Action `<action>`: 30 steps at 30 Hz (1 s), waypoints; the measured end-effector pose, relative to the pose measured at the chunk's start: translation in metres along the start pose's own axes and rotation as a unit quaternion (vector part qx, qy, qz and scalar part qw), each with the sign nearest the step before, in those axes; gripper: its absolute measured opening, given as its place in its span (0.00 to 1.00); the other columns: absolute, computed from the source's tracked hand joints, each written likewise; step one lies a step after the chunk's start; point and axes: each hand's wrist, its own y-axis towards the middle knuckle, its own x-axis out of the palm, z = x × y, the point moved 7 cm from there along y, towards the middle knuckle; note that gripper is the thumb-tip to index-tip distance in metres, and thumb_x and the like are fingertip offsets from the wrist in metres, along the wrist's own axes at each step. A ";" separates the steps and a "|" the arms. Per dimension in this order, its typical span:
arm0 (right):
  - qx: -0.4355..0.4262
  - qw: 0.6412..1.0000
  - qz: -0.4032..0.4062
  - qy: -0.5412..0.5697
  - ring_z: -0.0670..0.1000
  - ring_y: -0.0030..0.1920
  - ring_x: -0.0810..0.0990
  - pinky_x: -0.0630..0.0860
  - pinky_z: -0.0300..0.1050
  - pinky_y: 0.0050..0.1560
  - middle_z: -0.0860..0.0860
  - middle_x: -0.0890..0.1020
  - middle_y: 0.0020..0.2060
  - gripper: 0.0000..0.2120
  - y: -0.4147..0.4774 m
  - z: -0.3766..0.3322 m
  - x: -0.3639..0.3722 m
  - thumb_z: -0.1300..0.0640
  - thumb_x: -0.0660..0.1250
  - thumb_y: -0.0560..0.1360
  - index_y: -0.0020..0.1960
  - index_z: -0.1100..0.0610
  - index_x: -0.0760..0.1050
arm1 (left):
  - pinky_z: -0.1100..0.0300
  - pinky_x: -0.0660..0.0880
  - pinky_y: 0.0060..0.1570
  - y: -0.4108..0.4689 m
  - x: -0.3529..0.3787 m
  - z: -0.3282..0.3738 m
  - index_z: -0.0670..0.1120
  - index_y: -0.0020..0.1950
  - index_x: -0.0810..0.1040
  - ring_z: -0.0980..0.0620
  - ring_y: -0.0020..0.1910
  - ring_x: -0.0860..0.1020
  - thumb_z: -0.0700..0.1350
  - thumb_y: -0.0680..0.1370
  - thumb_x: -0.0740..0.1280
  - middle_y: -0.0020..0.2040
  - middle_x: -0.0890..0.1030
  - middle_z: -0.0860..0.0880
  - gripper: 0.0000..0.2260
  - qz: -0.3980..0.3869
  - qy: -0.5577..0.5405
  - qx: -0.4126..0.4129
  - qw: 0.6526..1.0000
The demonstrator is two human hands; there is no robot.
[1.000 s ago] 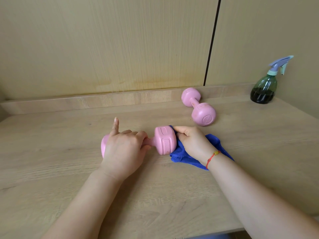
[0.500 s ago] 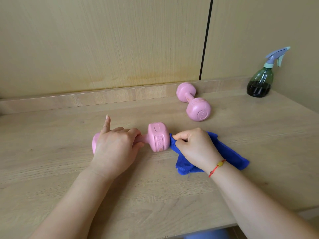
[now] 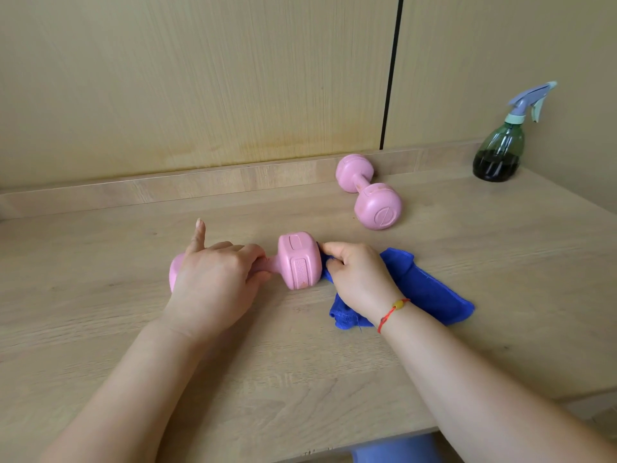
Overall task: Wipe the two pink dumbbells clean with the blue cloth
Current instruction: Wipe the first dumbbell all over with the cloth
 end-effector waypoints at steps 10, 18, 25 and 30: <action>-0.003 0.968 0.077 0.238 0.30 0.39 0.77 0.71 0.26 0.44 0.38 0.82 0.39 0.20 -0.008 -0.003 -0.030 0.71 0.58 0.75 0.45 0.49 0.81 | 0.36 0.55 0.74 0.004 0.001 -0.004 0.51 0.51 0.79 0.48 0.41 0.81 0.52 0.77 0.66 0.35 0.80 0.51 0.07 -0.091 0.006 -0.014 0.996; -0.018 0.982 0.084 0.169 0.42 0.49 0.80 0.74 0.36 0.53 0.39 0.83 0.44 0.19 -0.003 0.001 -0.024 0.70 0.58 0.75 0.48 0.49 0.81 | 0.57 0.71 0.56 0.014 0.003 -0.010 0.54 0.48 0.76 0.58 0.31 0.76 0.55 0.79 0.61 0.32 0.78 0.54 0.07 -0.240 -0.107 -0.028 0.964; -0.034 0.985 0.083 0.145 0.43 0.49 0.81 0.74 0.37 0.53 0.36 0.82 0.43 0.19 0.000 0.002 -0.021 0.69 0.59 0.74 0.49 0.51 0.83 | 0.57 0.71 0.51 0.018 0.013 -0.020 0.56 0.48 0.80 0.54 0.40 0.79 0.56 0.79 0.63 0.42 0.83 0.53 0.07 -0.345 -0.200 -0.040 0.916; -0.037 0.987 0.081 0.134 0.44 0.49 0.80 0.74 0.36 0.52 0.35 0.82 0.42 0.19 -0.001 0.002 -0.020 0.70 0.59 0.74 0.51 0.53 0.83 | 0.40 0.36 0.73 0.030 0.018 -0.029 0.61 0.58 0.79 0.56 0.65 0.69 0.58 0.81 0.57 0.55 0.80 0.57 0.13 -0.342 -0.120 -0.022 0.932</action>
